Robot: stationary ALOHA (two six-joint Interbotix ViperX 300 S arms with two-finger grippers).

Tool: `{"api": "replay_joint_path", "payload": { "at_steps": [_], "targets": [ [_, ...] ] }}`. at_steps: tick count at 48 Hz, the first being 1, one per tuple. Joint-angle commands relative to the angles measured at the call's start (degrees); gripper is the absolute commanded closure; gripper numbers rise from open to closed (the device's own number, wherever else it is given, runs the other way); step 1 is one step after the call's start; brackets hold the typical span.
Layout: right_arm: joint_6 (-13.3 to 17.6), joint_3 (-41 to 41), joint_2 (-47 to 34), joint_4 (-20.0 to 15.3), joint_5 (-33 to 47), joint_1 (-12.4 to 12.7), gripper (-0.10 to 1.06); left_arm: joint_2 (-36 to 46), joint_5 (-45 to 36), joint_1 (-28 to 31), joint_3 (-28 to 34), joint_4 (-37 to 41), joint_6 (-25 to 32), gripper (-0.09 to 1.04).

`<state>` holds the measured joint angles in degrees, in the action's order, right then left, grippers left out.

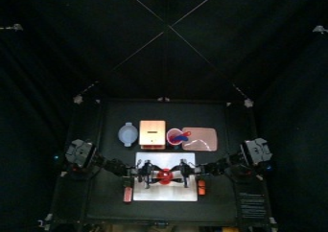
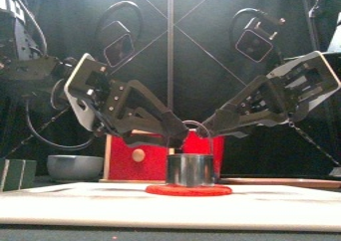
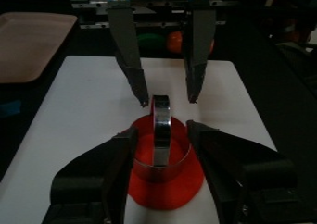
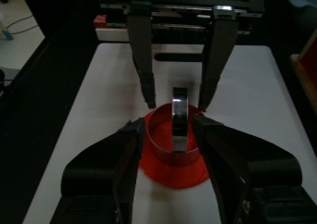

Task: Get the cutter from the drawer then cut the dough then place the extra dough in the bowl
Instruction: Cut the dough

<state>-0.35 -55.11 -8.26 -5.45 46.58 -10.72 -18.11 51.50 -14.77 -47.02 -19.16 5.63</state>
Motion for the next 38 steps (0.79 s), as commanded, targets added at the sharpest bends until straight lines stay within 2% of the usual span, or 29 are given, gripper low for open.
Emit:
{"api": "replay_joint_path", "payload": {
  "at_steps": [1,7,21,30,38],
  "targets": [
    [-0.4,0.8,1.4,0.1,-0.1,-0.1,0.15,0.9,0.2,0.3,0.9,-0.2,0.1,0.14],
    [-0.6,0.7,1.5,0.0,-1.7,0.1,0.15,1.0,0.1,0.3,1.1,-0.1,0.1,0.18],
    [-0.8,2.0,1.8,-1.0,-5.4,0.3,0.15,1.1,0.1,0.6,1.2,-0.1,0.1,0.18],
    [-1.2,3.3,1.8,-3.3,-6.7,0.3,0.16,1.5,-2.4,0.8,1.9,-0.1,0.2,0.18],
    [-1.7,2.7,1.8,-3.0,-6.8,0.3,0.17,2.0,-4.0,0.8,2.0,0.0,0.3,0.18]
  ]
}}
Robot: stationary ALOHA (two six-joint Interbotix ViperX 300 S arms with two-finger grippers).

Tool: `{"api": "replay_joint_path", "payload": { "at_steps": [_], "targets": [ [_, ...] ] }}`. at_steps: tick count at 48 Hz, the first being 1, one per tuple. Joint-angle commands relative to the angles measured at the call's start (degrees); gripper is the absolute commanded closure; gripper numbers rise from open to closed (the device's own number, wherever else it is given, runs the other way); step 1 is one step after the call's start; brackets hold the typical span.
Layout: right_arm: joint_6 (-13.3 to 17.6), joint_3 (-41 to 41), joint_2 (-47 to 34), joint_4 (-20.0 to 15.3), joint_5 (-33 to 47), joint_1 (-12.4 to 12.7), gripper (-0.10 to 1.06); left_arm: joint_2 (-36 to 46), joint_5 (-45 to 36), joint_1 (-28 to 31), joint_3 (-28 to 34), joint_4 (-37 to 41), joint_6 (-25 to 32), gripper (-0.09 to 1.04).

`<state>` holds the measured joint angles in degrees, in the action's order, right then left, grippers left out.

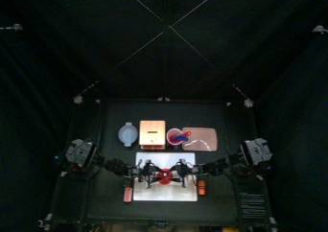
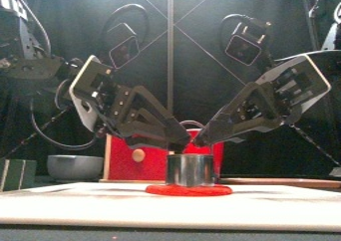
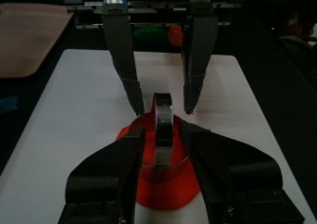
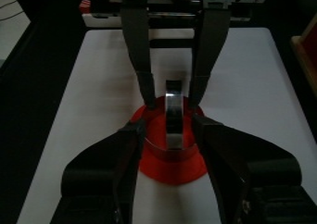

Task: Get the cutter from the drawer then cut the dough then place the extra dough in the bowl
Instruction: Cut the dough

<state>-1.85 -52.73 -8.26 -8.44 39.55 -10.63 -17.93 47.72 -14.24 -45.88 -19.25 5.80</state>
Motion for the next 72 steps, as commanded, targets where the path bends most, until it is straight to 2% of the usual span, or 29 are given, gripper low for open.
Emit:
{"api": "replay_joint_path", "payload": {
  "at_steps": [1,7,15,20,31,43,51,59,72],
  "targets": [
    [-0.1,0.3,1.9,-0.2,0.3,0.2,0.17,1.8,-0.3,0.3,0.9,0.1,0.1,0.18],
    [-0.3,-0.1,1.9,0.0,0.3,0.2,0.23,1.8,-0.2,0.3,0.6,0.1,0.2,0.18],
    [-0.4,0.2,1.4,0.4,0.1,0.5,0.4,1.8,0.1,0.3,0.4,0.1,0.2,0.2],
    [-0.4,0.7,0.4,0.7,-0.9,1.1,0.48,1.8,0.1,0.3,-0.3,0.2,0.2,0.25],
    [-0.3,1.9,-0.4,0.7,-4.0,1.8,0.5,2.1,0.1,0.3,-1.5,0.0,0.1,0.38],
    [0.4,1.3,-1.0,-0.2,-9.1,1.8,0.5,1.6,0.1,0.3,-1.8,0.1,0.1,0.39],
    [0.8,1.3,-3.5,-3.3,-13.2,1.1,0.5,0.0,-0.4,0.0,-1.7,0.0,-0.1,0.39],
    [0.8,1.7,-6.9,-8.3,-13.5,-1.4,0.5,-2.2,-0.4,-1.2,-1.6,-0.4,-0.9,0.4],
    [0.8,1.4,-8.6,-14.1,-13.9,-4.0,0.5,-5.6,-0.4,-6.0,-1.2,-6.0,-1.1,0.4]
  ]
}}
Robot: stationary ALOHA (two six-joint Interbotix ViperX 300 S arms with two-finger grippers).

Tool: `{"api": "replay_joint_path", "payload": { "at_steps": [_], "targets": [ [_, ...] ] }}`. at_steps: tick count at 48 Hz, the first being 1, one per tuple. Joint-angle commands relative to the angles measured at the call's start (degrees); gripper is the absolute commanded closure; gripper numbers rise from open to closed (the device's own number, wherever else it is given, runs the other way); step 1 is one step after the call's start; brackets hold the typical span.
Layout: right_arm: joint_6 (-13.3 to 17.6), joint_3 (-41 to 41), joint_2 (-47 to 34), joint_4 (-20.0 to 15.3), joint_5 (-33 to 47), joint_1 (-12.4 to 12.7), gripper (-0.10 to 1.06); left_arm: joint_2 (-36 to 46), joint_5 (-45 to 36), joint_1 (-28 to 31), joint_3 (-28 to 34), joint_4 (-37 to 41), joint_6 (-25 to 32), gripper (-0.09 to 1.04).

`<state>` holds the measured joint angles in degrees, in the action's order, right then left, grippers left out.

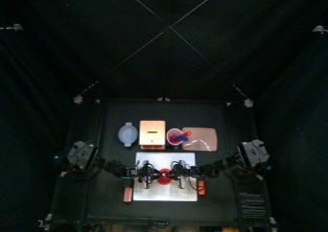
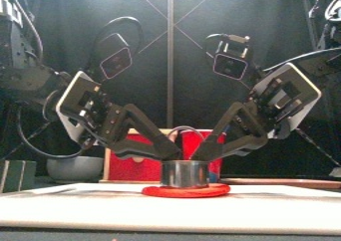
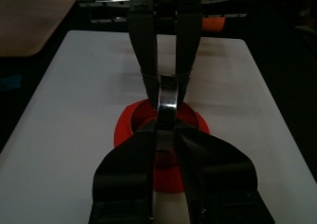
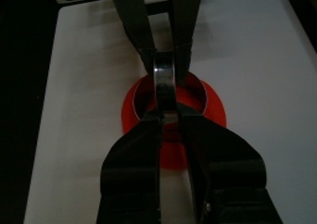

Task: Get the cutter from the drawer then cut the dough then place the extra dough in the bowl
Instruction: Cut the dough

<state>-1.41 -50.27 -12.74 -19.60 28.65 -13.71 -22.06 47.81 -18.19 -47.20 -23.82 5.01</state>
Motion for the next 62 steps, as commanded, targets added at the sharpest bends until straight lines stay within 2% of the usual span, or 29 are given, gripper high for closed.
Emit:
{"api": "replay_joint_path", "payload": {
  "at_steps": [1,5,18,29,36,41,54,62],
  "targets": [
    [0.4,-1.1,-4.1,-3.3,-3.0,-1.0,0.5,-1.7,-0.5,-2.2,0.1,-1.6,-0.3,0.4],
    [0.2,-1.3,-4.0,-4.3,-3.0,-1.0,0.5,-2.5,-0.6,-3.3,0.6,-2.0,-0.3,0.4],
    [-0.2,-0.4,-2.5,-4.4,-3.1,-1.2,0.5,-0.9,-2.1,-3.8,1.9,-2.0,0.7,0.4],
    [-1.0,0.8,-0.5,-1.9,-3.1,-1.3,0.49,5.3,-1.9,-2.9,2.0,-1.9,3.6,0.38],
    [-0.9,0.9,0.0,-1.7,-3.3,-1.1,0.49,7.5,-1.6,-2.5,2.5,-2.2,6.8,0.37],
    [-1.0,1.1,0.0,-1.6,-3.5,-1.1,0.46,8.1,-1.2,-2.5,3.1,-2.7,8.0,0.33],
    [-1.1,2.3,0.7,-0.9,-4.5,-1.1,0.38,8.4,0.3,-2.5,3.2,-3.1,9.0,0.11],
    [-1.0,3.2,1.5,0.9,-5.3,-0.8,0.38,10.6,3.3,-2.5,1.8,-3.1,9.7,0.09]
  ]
}}
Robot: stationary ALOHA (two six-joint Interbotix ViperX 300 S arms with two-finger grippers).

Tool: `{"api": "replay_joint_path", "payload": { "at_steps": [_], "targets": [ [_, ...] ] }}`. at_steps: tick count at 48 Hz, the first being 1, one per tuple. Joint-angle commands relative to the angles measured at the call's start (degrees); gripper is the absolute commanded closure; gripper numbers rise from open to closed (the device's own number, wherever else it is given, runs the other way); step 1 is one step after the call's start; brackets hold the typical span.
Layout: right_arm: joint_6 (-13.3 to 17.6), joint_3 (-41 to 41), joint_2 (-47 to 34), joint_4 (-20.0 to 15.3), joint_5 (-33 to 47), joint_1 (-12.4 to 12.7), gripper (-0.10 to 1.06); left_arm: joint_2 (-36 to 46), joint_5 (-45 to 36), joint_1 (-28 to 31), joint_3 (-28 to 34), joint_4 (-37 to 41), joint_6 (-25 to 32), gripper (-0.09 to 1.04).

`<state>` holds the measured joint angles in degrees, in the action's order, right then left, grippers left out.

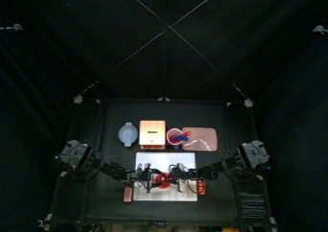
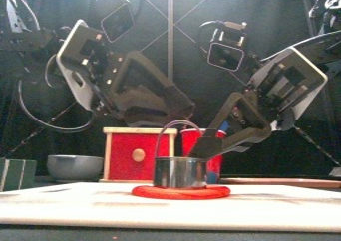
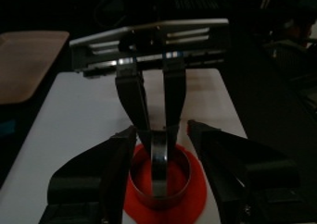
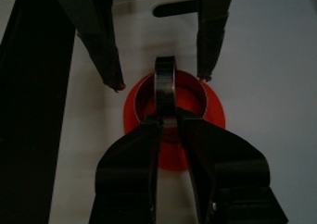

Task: Get the cutter from the drawer then cut the dough then place the extra dough in the bowl
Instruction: Cut the dough

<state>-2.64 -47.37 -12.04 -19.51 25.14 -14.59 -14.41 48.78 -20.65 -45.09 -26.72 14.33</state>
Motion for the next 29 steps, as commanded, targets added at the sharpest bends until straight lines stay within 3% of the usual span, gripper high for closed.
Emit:
{"api": "replay_joint_path", "payload": {
  "at_steps": [1,18,29],
  "targets": [
    [0.5,0.4,0.9,0.8,-2.2,0.2,0.38,3.8,3.0,-0.1,-1.0,-0.2,0.4,0.09],
    [0.4,3.4,5.1,1.8,-8.2,1.1,0.38,9.1,5.8,-1.6,-8.5,-2.3,0.0,0.11],
    [0.6,6.0,7.6,4.3,-13.8,2.9,0.29,6.8,5.8,-3.4,-8.4,-5.7,0.0,0.24]
  ]
}}
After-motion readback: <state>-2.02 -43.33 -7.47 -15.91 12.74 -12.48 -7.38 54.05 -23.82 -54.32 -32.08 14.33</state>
